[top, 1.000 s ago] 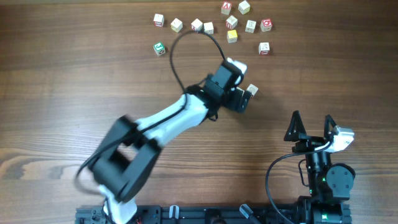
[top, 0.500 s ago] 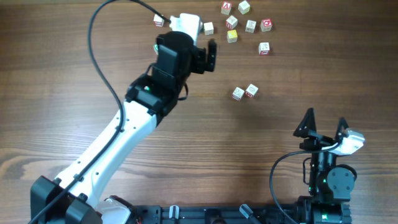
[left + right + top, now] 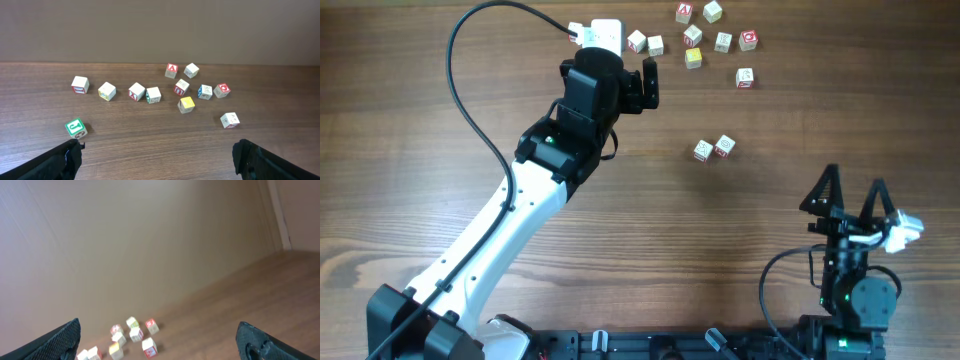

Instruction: Form a circle

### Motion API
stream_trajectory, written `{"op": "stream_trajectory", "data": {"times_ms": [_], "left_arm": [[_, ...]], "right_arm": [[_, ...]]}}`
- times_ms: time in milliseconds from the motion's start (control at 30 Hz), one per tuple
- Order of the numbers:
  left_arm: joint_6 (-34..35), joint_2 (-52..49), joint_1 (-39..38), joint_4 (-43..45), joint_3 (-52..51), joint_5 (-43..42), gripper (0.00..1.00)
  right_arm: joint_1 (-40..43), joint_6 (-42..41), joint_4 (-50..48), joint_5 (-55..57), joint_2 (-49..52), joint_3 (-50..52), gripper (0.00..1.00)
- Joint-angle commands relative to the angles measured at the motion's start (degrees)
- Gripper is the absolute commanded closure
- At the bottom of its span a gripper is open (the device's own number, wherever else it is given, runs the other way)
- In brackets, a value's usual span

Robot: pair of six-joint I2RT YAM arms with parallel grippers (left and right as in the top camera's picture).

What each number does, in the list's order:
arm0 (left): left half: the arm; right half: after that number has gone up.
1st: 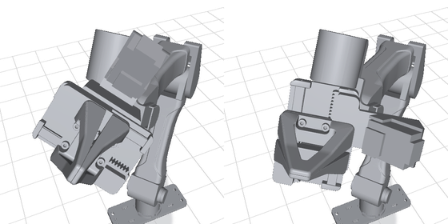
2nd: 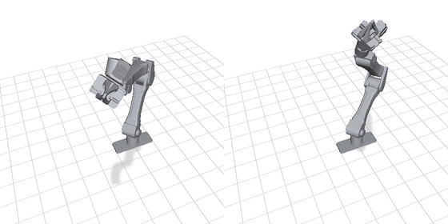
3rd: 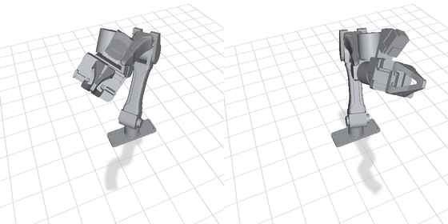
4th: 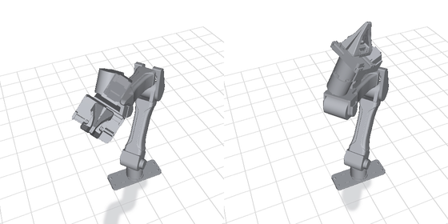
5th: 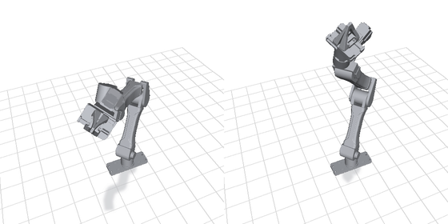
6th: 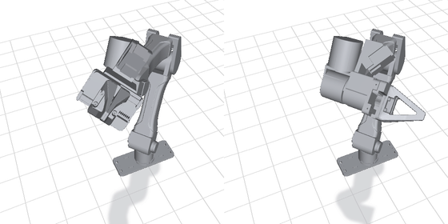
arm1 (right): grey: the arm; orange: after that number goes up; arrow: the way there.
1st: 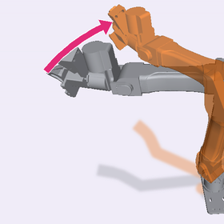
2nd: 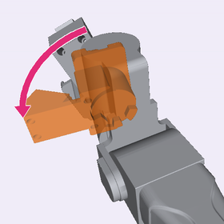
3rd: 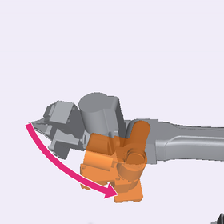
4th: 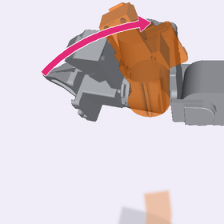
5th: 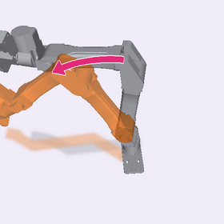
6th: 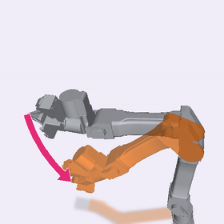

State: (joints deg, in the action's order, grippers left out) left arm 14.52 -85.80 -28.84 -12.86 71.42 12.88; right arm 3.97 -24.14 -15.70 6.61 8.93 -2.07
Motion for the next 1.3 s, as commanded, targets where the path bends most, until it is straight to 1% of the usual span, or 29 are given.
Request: {"op": "stream_trajectory", "data": {"times_ms": [0,67,133,200,267,300,367,400,433,467,500,567,600,667,733,867,900,933,1000,1100,1267], "left_arm": [[0.9,2.6,0.3,0.1,0.1,3.6,0.00],[0.9,2.9,0.3,0.2,0.1,3.7,0.00],[0.9,3.0,0.3,0.1,0.1,3.7,0.00],[0.9,3.0,0.3,0.2,0.1,3.7,0.00],[0.9,3.0,0.3,0.0,0.1,3.7,0.00],[0.9,3.0,0.3,-0.2,0.1,3.7,0.00],[0.9,3.0,0.3,-1.0,0.1,3.7,0.00],[0.9,3.0,0.3,-1.4,0.1,3.7,0.00],[0.9,3.0,0.3,-1.6,0.1,3.7,0.00],[0.9,3.0,0.3,-1.8,0.1,3.7,0.00],[0.9,3.0,0.3,-1.9,0.1,3.8,0.00],[0.9,3.0,0.3,-2.0,0.1,5.1,0.00],[1.0,3.0,0.3,-2.1,0.1,5.7,0.00],[0.9,3.0,0.3,-2.5,0.1,6.9,0.00],[0.9,3.0,0.3,-2.9,0.1,7.0,0.00],[1.0,3.0,0.3,-4.2,0.1,6.9,0.00],[1.0,3.0,0.3,-4.7,0.1,6.9,0.00],[1.0,3.0,0.3,-5.0,0.0,6.9,0.00],[1.0,3.0,0.3,-5.5,0.0,6.9,0.00],[1.0,3.0,0.3,-6.5,0.0,6.9,0.00],[0.9,3.0,0.3,-8.0,0.0,6.9,0.00]], "right_arm": [[0.2,5.5,-0.3,-4.0,12.0,-10.3,0.00],[0.2,6.4,1.7,-7.2,23.3,-19.7,0.01],[0.2,7.9,6.1,-9.6,32.1,-28.1,0.01],[-0.1,10.3,15.3,-11.0,43.6,-40.2,0.01],[-0.3,11.1,23.4,-11.1,51.6,-49.3,0.01],[-0.5,11.1,29.6,-11.9,57.3,-56.2,0.00],[-0.6,14.1,39.8,-16.4,67.6,-68.8,0.00],[-0.6,16.2,43.9,-20.1,72.2,-74.2,0.00],[-0.6,17.7,45.9,-23.4,75.4,-77.7,0.00],[-0.6,18.0,46.0,-27.0,78.6,-80.5,0.00],[-0.6,18.0,45.0,-28.1,80.9,-81.8,0.00],[-0.6,17.6,40.3,-29.7,84.8,-82.1,0.00],[-0.9,18.7,37.4,-31.1,87.0,-82.1,0.00],[-2.0,19.6,36.1,-28.4,90.6,-83.6,0.01],[-3.7,19.6,37.0,-23.4,94.7,-87.7,0.00],[-7.8,19.0,44.1,-19.0,105.8,-102.1,0.00],[-9.4,17.5,46.4,-16.0,110.3,-107.6,0.00],[-10.4,15.9,47.1,-13.7,113.6,-111.0,0.01],[-11.6,12.9,46.1,-11.9,118.5,-114.5,0.02],[-12.7,7.9,43.1,-12.0,123.7,-115.1,0.05],[-13.1,2.6,40.8,-12.8,129.9,-115.1,0.10]]}}
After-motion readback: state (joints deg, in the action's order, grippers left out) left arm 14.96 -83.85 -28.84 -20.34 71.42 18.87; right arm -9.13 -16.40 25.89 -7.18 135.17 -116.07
